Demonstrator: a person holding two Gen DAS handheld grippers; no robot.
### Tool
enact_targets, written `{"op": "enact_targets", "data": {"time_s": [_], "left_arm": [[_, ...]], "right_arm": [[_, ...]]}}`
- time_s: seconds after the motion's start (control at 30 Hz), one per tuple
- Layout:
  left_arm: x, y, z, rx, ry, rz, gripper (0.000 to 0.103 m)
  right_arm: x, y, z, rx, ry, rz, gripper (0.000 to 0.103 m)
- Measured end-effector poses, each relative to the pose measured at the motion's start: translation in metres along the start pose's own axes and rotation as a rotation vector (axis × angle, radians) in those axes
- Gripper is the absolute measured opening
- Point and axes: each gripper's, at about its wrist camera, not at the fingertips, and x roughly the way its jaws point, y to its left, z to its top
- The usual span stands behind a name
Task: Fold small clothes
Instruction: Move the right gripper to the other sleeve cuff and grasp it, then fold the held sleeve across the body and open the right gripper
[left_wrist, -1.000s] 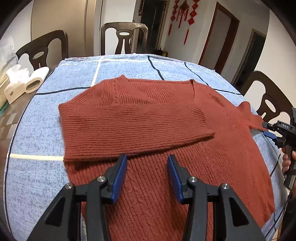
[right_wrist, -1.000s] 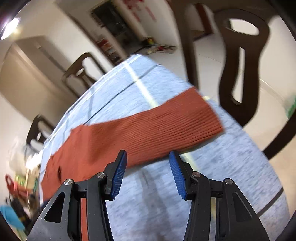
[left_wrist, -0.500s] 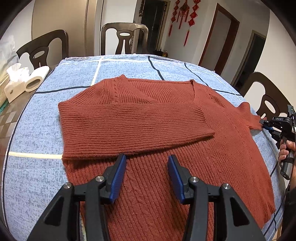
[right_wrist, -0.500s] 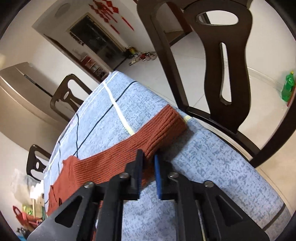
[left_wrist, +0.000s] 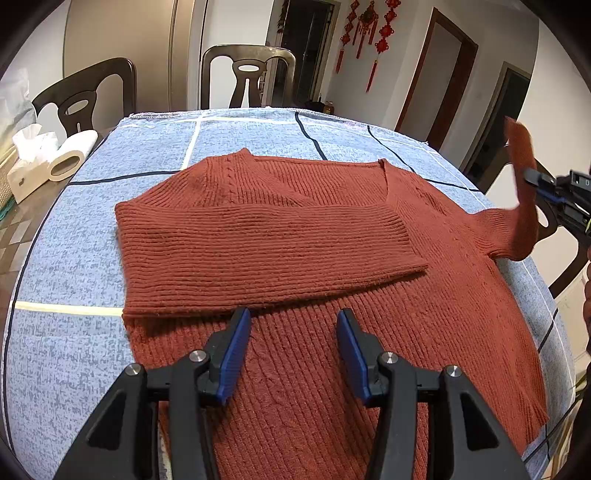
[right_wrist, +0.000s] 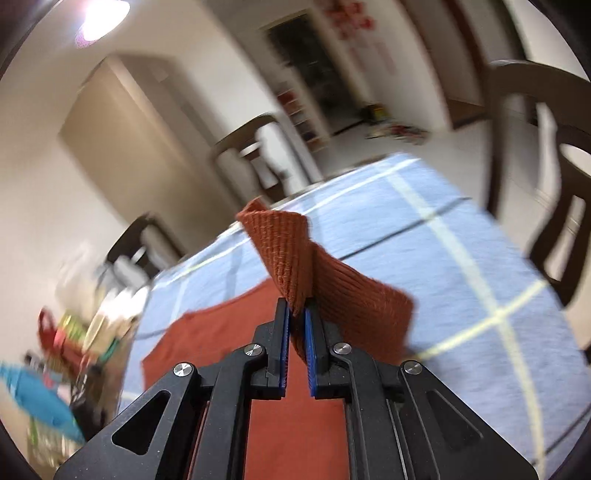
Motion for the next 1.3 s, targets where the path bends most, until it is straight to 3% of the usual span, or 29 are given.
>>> {"op": "enact_targets", "data": {"time_s": [0.1, 0.2, 0.27, 0.43, 0.53, 0.73, 0.83, 1.0, 1.07, 1.17, 1.3], "left_arm": [[0.0, 0.001, 0.0, -0.004, -0.001, -0.006, 0.051], [-0.003, 0.001, 0.001, -0.005, 0.002, -0.009, 0.051], [-0.008, 0.0, 0.002, -0.007, 0.007, -0.027, 0.051], [-0.022, -0.01, 0.019, -0.01, -0.024, -0.099, 0.052], [-0.013, -0.024, 0.033, -0.005, -0.009, -0.141, 0.052], [0.018, -0.043, 0.053, -0.029, 0.03, -0.194, 0.052], [0.019, -0.041, 0.054, -0.053, 0.031, -0.199, 0.052], [0.009, -0.03, 0.046, -0.069, 0.022, -0.192, 0.052], [0.01, -0.027, 0.044, -0.085, 0.034, -0.199, 0.052], [0.016, -0.031, 0.042, -0.097, 0.065, -0.224, 0.052], [0.027, -0.049, 0.035, -0.068, 0.109, -0.259, 0.052]], "right_arm": [[0.031, 0.031, -0.019, -0.082, 0.094, 0.075, 0.008], [0.061, 0.046, -0.047, -0.153, 0.244, 0.135, 0.012], [0.064, 0.048, -0.063, -0.199, 0.294, 0.158, 0.014], [0.041, 0.039, -0.076, -0.242, 0.266, 0.181, 0.022], [0.033, 0.024, -0.075, -0.224, 0.246, 0.134, 0.022], [0.031, 0.012, -0.048, -0.2, 0.148, 0.099, 0.022], [0.054, 0.008, -0.05, -0.208, 0.21, 0.068, 0.022], [0.067, 0.023, -0.089, -0.348, 0.364, 0.15, 0.022], [0.058, 0.025, -0.098, -0.389, 0.356, 0.164, 0.022], [0.049, 0.02, -0.094, -0.344, 0.365, 0.185, 0.022], [0.037, 0.012, -0.094, -0.345, 0.325, 0.131, 0.022]]}}
